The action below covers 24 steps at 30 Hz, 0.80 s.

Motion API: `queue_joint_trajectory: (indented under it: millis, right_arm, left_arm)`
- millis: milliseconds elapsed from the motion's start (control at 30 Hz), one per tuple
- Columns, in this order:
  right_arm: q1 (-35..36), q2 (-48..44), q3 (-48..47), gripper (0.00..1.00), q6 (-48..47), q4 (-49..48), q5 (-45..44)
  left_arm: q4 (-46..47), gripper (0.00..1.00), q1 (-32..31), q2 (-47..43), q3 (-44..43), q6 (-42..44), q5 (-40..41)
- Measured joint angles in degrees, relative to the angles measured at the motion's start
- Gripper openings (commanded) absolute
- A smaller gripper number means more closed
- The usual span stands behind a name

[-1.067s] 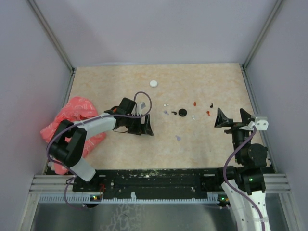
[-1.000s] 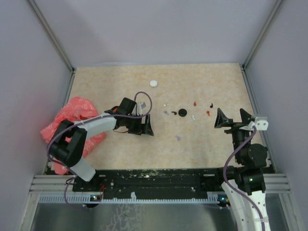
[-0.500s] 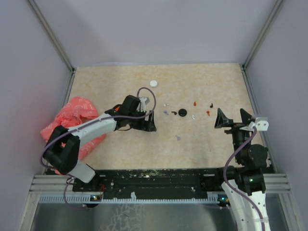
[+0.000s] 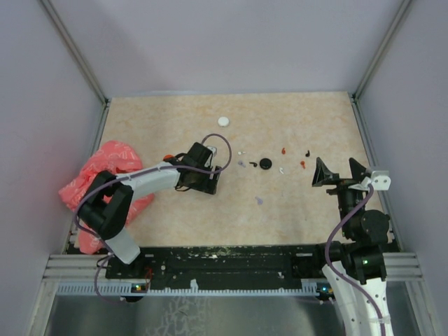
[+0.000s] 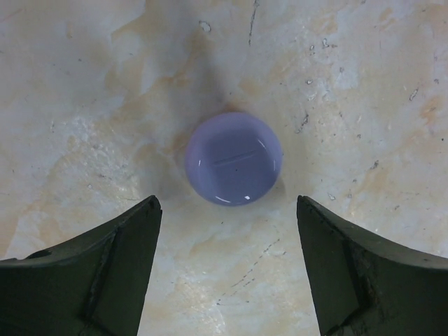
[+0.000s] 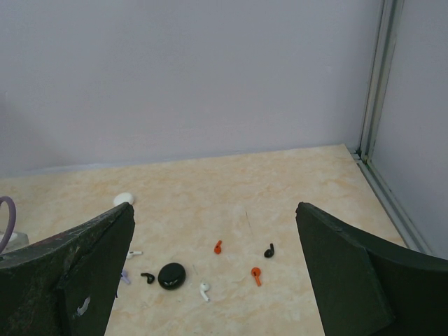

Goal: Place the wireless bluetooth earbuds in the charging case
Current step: Pick up the charging case at the center of the board.

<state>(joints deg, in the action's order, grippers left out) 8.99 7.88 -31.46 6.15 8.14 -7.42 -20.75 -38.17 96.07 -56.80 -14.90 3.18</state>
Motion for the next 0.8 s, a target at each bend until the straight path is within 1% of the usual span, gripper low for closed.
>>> queue_joint_trajectory:
  millis: [100,267,633,800]
  right_arm:
    - [0.0,0.0,0.0,0.98,0.0,0.0,0.0]
    - [0.0,0.0,0.0,0.98,0.02,0.0,0.0]
    - [0.02,-0.72,0.0,0.98,0.0,0.0,-0.02]
    - [0.04,-0.72,0.0,0.98,0.0,0.0,-0.04]
  left_arm:
    - [-0.2,0.81,-0.98,1.62,-1.33,-0.04,1.86]
    - [-0.04,0.76,-2.8,3.06,-2.01,-0.83,4.55]
    - [1.03,0.71,-4.35,5.35,-3.63,-3.08,10.54]
    - [2.29,0.64,-5.11,6.38,-4.46,-3.61,11.45]
